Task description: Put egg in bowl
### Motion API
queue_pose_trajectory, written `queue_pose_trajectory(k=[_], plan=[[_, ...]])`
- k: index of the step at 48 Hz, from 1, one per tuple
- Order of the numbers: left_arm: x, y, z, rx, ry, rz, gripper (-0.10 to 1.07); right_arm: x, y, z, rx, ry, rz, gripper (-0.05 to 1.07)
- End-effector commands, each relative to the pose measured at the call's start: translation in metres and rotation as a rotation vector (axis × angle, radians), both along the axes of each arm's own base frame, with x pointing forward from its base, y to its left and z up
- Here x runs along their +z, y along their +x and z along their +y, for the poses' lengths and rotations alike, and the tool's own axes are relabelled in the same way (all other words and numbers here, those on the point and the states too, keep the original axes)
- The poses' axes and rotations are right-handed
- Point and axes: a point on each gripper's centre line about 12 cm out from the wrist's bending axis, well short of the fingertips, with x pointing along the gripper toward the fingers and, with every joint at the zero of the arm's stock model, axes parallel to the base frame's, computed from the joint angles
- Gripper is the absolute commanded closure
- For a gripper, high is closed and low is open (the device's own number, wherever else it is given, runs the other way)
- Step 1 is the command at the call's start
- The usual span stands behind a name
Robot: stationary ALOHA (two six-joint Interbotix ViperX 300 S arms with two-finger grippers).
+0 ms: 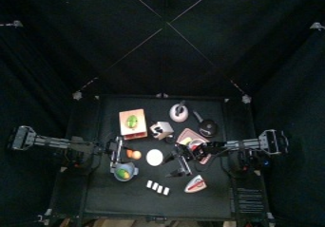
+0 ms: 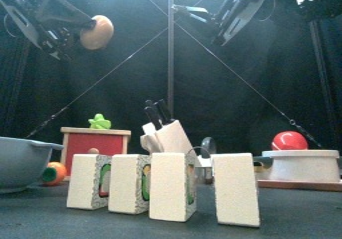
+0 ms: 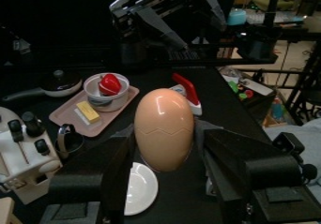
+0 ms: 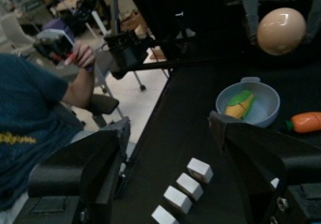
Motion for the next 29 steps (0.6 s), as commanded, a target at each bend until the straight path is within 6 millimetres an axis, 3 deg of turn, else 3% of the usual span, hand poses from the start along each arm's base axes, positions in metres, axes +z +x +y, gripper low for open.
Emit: queue_pose_trajectory(k=[1,21,29], plan=[[0.012,0.004,0.001,0.002,0.003,-0.031,0.14,0.010,0.000,-0.007,-0.034,0.048,-0.026,0.04],[0.015,-0.004,0.005,0.052,0.001,0.104,0.14,0.010,0.001,-0.013,-0.059,0.072,-0.024,0.04],[0.003,-0.011,-0.007,0.030,-0.031,0.237,0.14,0.008,0.000,-0.009,-0.043,0.064,-0.023,0.04]])
